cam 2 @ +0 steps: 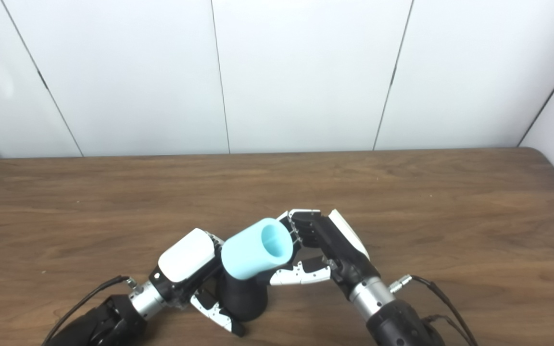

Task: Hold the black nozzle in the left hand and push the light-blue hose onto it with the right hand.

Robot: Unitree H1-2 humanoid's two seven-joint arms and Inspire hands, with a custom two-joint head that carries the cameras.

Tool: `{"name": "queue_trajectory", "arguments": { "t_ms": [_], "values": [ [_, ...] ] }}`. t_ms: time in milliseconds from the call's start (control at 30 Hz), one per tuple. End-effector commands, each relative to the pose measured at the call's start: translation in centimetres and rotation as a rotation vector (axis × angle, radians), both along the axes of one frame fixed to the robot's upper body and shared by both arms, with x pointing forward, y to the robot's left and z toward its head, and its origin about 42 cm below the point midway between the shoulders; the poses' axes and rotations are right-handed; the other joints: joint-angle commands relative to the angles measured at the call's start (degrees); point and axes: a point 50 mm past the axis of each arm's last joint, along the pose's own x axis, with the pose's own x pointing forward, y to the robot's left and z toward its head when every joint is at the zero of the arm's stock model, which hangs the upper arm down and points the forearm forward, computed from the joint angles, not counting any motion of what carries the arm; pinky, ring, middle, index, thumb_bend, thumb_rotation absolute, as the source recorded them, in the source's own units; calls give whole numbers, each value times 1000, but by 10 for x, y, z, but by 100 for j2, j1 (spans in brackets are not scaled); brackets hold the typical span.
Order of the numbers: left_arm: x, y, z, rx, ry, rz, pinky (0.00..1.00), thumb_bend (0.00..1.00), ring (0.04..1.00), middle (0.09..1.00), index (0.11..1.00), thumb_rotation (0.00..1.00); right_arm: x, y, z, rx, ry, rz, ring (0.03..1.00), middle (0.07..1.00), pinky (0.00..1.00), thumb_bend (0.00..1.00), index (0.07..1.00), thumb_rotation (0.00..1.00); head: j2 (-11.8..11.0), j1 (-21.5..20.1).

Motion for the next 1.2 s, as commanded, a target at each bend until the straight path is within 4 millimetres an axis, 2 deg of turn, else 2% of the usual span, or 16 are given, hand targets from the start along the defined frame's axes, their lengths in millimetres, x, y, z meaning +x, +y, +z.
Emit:
{"name": "queue_trajectory", "arguments": {
  "t_ms": [0,600,1167],
  "values": [
    [-76,-22,-81,46,281,-40,330,521,419,475,495,0,4,2,25,6,-121,29,460,507,368,499,459,0,-10,-32],
    [-73,-24,-84,56,274,-43,316,521,405,474,496,0,4,-6,44,-105,-172,26,456,500,356,500,462,0,-49,-144],
    [-73,-22,-84,54,279,-40,309,521,396,478,493,0,1,-8,41,-128,-156,10,451,501,348,500,477,0,-63,-157]
  ]
}}
